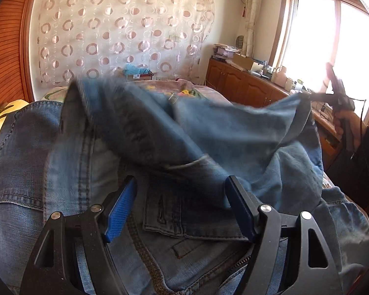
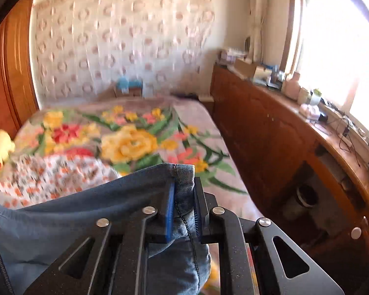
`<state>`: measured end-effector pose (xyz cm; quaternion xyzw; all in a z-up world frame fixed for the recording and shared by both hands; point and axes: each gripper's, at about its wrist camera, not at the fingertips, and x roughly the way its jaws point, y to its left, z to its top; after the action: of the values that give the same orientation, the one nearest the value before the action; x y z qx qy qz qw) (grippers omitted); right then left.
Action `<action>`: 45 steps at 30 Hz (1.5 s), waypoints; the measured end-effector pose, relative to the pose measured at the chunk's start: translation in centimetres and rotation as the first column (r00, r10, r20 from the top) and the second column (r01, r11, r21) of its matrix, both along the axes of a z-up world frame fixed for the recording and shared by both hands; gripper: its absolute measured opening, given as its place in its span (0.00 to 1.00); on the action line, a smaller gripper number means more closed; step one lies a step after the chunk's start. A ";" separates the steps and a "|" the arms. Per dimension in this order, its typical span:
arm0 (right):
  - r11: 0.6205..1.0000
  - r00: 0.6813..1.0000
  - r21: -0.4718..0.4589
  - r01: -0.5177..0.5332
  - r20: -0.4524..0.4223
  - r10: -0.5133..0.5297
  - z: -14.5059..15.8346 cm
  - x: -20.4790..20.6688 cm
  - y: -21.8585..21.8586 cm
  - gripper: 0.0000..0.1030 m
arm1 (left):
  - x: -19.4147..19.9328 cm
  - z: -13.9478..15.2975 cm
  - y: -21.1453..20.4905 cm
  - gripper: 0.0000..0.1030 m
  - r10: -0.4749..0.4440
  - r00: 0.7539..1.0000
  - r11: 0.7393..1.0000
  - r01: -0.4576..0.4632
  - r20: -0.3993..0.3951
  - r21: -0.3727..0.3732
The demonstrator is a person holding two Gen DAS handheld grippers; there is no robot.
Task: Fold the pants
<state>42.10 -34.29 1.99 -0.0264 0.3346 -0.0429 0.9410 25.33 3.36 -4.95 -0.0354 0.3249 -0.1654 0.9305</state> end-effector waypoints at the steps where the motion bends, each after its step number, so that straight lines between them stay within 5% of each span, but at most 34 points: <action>1: 1.000 0.999 0.011 -0.012 -0.031 0.013 -0.7 0.0 0.1 0.23 | 0.0 0.0 0.0 0.72 0.001 1.000 1.000 -0.001 0.000 -0.001; 6: 0.998 0.997 0.030 -0.060 -0.055 0.061 -2.1 -2.7 1.7 0.41 | 0.2 0.0 0.1 0.73 0.006 1.000 1.000 -0.006 -0.005 -0.004; 14: 0.970 0.966 0.048 -0.240 -0.091 0.244 -3.6 -12.5 7.0 0.44 | -0.3 0.3 -0.3 0.72 0.026 0.999 0.996 -0.024 -0.026 0.089; 21: 0.943 0.940 0.131 -0.305 -0.115 0.320 -5.9 -18.8 7.9 0.44 | -4.6 0.9 1.6 0.73 0.045 0.998 0.993 -0.040 -0.041 0.113; 45: 0.963 0.962 0.075 -0.258 -0.067 0.263 -9.6 -27.2 8.7 0.44 | -13.6 -3.1 2.3 0.72 0.076 0.991 0.979 -0.053 -0.110 0.198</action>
<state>14.94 -25.63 -7.62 -0.0410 0.3652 0.0933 0.9254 11.76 5.63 -8.01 0.0356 0.3923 -0.1002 0.9136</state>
